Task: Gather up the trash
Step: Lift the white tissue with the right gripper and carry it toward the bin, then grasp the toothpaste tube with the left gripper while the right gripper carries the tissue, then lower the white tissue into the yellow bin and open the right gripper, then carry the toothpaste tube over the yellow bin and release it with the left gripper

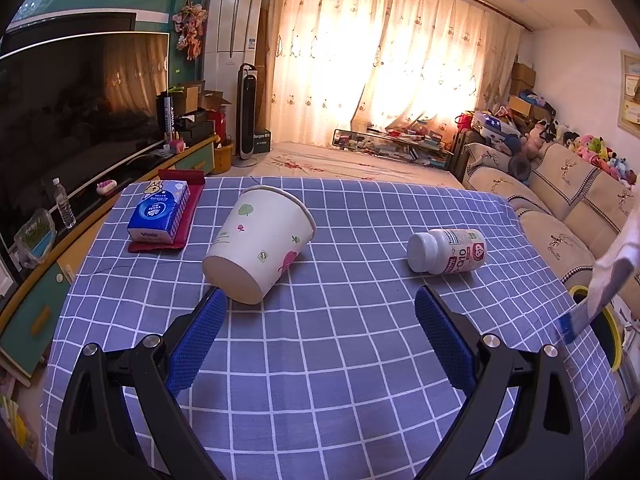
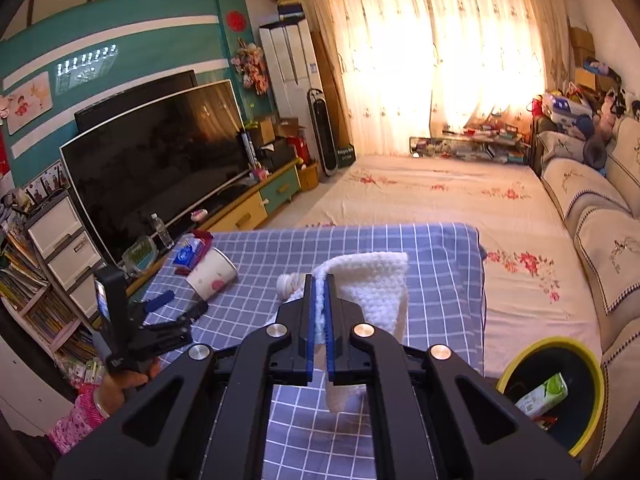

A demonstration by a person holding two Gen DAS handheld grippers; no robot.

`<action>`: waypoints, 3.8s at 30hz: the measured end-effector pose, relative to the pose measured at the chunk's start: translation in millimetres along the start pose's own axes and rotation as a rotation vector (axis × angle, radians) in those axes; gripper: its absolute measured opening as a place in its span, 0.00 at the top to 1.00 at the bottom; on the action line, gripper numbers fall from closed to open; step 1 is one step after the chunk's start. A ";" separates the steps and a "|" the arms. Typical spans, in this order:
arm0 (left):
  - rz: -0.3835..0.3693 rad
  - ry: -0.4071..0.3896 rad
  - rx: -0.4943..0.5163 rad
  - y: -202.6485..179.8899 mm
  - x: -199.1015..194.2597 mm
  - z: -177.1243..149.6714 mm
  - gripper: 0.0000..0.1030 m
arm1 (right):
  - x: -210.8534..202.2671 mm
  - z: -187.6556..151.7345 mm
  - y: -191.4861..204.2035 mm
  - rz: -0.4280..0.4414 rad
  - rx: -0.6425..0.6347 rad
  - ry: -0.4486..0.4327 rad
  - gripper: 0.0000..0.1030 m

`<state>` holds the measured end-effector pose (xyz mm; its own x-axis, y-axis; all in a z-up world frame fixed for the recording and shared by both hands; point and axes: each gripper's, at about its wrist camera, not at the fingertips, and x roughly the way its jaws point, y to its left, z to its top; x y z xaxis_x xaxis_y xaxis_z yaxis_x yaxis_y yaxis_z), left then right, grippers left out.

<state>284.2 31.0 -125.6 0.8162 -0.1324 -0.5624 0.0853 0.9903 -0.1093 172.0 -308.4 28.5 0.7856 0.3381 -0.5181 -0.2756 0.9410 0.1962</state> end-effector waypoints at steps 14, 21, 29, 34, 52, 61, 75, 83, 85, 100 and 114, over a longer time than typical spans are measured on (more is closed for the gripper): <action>-0.144 -0.025 0.081 -22.6 -11.3 -1.8 0.09 | -2.6 26.6 8.7 0.041 0.023 -0.056 0.96; -0.296 -0.056 0.157 -47.1 -25.3 -8.0 0.09 | -2.5 37.2 22.8 0.069 -0.001 -0.058 0.96; -0.429 -0.128 0.339 -93.3 -52.0 -24.5 0.09 | -4.4 42.6 45.8 0.148 -0.010 -0.057 0.96; -0.454 -0.138 0.314 -93.6 -56.3 -24.3 0.09 | -5.2 45.0 70.9 0.193 -0.041 -0.056 0.96; -0.458 -0.281 0.277 -76.8 -80.8 -19.1 0.65 | -23.6 50.9 118.4 0.314 -0.102 -0.059 0.95; -0.523 -0.236 0.349 -87.7 -78.4 -26.6 0.81 | -29.7 57.2 98.9 0.274 -0.072 -0.084 0.95; -0.499 -0.147 0.367 -95.6 -57.1 -31.0 0.81 | -61.1 55.0 0.9 0.030 0.057 -0.160 0.94; -0.474 -0.131 0.330 -90.7 -51.1 -27.6 0.81 | -46.6 1.7 -104.6 -0.229 0.220 -0.032 0.93; -0.472 -0.131 0.330 -90.9 -50.6 -28.4 0.81 | -38.5 -16.5 -131.1 -0.285 0.271 0.010 0.93; -0.490 -0.121 0.341 -96.1 -52.1 -30.8 0.81 | -0.3 -137.4 -267.3 -0.585 0.470 0.233 0.58; -0.633 -0.013 0.399 -179.6 -60.0 -19.2 0.81 | -79.8 -131.7 -246.3 -0.579 0.460 0.041 0.57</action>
<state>209.0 -139.8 -88.0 0.5491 -0.6839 -0.4805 0.7396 0.6653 -0.1018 104.2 -565.6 -88.1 0.7110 -0.2020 -0.6736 0.4433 0.8723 0.2063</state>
